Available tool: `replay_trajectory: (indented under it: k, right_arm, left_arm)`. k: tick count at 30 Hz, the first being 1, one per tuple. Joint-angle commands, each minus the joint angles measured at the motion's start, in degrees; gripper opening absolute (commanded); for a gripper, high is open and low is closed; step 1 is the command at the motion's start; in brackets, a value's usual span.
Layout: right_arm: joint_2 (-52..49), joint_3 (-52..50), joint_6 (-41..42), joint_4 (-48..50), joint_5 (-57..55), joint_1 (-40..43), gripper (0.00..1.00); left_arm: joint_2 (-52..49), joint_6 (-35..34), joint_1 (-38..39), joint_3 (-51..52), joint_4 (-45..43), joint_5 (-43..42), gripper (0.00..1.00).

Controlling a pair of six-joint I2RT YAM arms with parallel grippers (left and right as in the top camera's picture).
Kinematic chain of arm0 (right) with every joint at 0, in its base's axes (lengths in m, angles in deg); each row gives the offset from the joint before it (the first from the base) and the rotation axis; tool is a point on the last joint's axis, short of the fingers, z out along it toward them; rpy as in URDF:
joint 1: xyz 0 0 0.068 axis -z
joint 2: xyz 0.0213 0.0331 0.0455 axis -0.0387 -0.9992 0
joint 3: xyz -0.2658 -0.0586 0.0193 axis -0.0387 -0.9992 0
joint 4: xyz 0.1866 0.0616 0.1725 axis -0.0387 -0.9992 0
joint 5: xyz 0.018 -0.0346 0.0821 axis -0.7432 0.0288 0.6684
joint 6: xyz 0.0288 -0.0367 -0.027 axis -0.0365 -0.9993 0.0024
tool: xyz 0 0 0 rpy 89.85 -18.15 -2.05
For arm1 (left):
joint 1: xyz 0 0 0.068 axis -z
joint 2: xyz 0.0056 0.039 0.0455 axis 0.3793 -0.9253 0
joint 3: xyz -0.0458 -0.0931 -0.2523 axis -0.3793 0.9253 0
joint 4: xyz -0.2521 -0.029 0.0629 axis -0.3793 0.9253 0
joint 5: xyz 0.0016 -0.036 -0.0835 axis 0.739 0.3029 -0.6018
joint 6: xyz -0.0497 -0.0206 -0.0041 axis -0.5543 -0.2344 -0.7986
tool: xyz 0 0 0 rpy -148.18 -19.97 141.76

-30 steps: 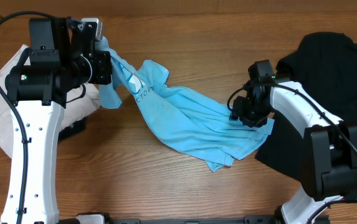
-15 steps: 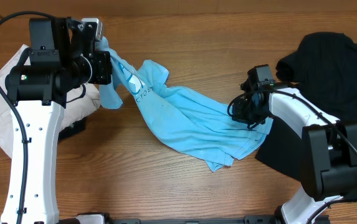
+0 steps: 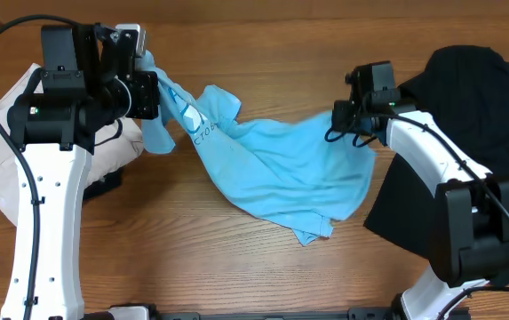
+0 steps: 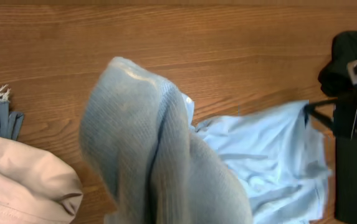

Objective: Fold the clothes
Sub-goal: 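Stretch the T-shirt between both grippers, pulling it apart across the table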

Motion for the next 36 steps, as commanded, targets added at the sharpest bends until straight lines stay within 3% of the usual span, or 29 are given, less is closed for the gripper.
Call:
replay_trajectory:
  k: [1, 11, 12, 13, 14, 15, 17, 23, 24, 34, 36]
  right_arm:
    - [1.6, 3.2, -1.6, 8.0, -2.1, 2.4, 0.04]
    - [0.2, 9.6, 2.1, 23.0, -1.4, 8.3, 0.04]
    - [-0.1, 9.6, 2.1, 22.4, -0.5, 8.7, 0.09]
    - [-0.5, 9.6, 2.5, 20.3, 0.0, 9.1, 0.55]
    - [-0.5, 9.6, 2.5, 18.3, 0.0, 9.4, 0.7]
    - [-0.4, 9.6, 2.6, 12.5, 0.5, 10.0, 0.77]
    - [-0.4, 10.1, 2.7, 2.3, 4.9, 10.5, 0.81]
    - [-0.4, 9.0, 3.8, -21.2, 13.6, 8.7, 0.76]
    - [-0.4, 8.1, 3.8, -22.1, 13.6, 8.1, 0.7]
    - [-0.4, -0.9, 8.4, -16.5, 8.9, 2.6, 0.59]
    - [-0.4, -1.8, 8.7, -15.6, 9.0, 2.4, 0.53]
  left_arm:
    - [1.2, -1.9, -0.3, -1.4, -1.3, -0.1, 0.04]
    - [1.3, -2.5, -0.3, -1.5, -1.5, -0.1, 0.04]
    - [1.3, -2.5, -0.3, -1.5, -1.3, -0.1, 0.04]
    - [1.3, -2.5, -0.3, -1.5, -1.1, 0.0, 0.04]
    - [1.3, -2.5, -0.3, -1.5, -1.0, 0.0, 0.04]
    - [1.3, -2.5, -0.3, -1.5, -1.0, -0.1, 0.04]
    - [1.3, -2.4, -0.3, -1.5, -1.0, 0.0, 0.04]
    - [1.3, -2.4, -0.3, -1.5, -1.1, 0.0, 0.05]
    - [1.3, -2.4, -0.3, -1.5, -1.1, 0.0, 0.05]
    - [1.3, -2.4, -0.3, -1.5, -1.0, -0.1, 0.06]
    - [1.3, -2.4, -0.3, -1.5, -1.0, -0.1, 0.06]
